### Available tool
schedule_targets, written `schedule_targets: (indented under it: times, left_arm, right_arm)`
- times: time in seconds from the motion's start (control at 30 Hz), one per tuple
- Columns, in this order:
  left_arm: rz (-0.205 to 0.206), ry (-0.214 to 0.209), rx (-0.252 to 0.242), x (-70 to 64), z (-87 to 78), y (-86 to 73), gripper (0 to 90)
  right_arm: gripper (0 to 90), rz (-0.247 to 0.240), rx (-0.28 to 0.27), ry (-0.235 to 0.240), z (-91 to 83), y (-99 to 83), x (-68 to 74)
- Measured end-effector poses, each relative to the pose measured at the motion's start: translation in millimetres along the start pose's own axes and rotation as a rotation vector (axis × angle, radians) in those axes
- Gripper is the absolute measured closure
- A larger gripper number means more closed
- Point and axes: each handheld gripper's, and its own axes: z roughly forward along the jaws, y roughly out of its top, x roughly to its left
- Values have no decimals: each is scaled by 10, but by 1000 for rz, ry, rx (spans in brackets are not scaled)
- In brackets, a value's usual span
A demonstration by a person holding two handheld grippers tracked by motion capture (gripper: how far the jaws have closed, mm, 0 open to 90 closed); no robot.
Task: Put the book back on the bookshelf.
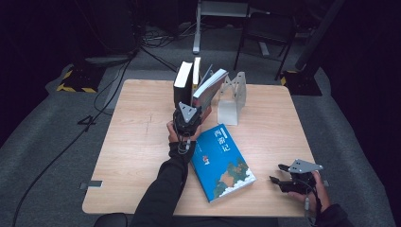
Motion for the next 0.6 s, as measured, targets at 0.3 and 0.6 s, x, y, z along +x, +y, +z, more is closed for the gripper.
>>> schedule_targets:
  times: [0.3,0.6]
  left_arm:
    - [-39,-8,-1,-116,175,38,737]
    - [-26,-10,8,-220,352,100,735]
  right_arm:
    - [360,4,-5,6,4,-7,-13]
    - [361,3,-6,8,5,-8,-13]
